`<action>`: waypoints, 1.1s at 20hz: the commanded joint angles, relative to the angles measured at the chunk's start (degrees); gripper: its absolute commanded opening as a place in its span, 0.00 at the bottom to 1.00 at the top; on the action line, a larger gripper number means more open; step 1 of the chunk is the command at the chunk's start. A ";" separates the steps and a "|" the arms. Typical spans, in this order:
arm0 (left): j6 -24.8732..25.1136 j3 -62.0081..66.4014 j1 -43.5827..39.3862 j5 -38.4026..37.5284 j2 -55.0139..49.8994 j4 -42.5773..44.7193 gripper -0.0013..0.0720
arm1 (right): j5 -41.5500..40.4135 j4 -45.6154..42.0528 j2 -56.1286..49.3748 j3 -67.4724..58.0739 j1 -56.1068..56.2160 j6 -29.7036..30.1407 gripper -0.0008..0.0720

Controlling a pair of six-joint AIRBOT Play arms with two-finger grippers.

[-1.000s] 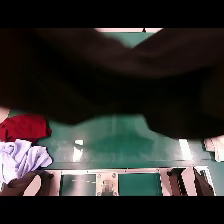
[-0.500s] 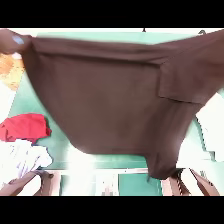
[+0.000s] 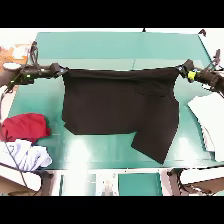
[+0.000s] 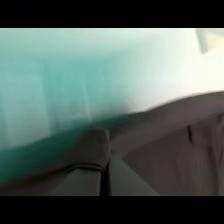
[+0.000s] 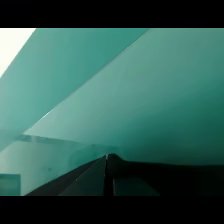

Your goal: Fold the shirts.

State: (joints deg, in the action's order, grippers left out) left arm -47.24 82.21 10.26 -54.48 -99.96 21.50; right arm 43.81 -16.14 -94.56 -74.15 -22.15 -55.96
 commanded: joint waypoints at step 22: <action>-9.75 10.03 -2.47 -8.20 -9.11 23.80 0.05 | 15.17 -34.77 -10.08 -12.37 -1.46 -15.23 0.04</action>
State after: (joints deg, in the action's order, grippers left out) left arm -56.31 94.65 7.81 -61.36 -108.77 42.39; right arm 57.71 -44.62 -104.60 -88.77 -23.57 -69.80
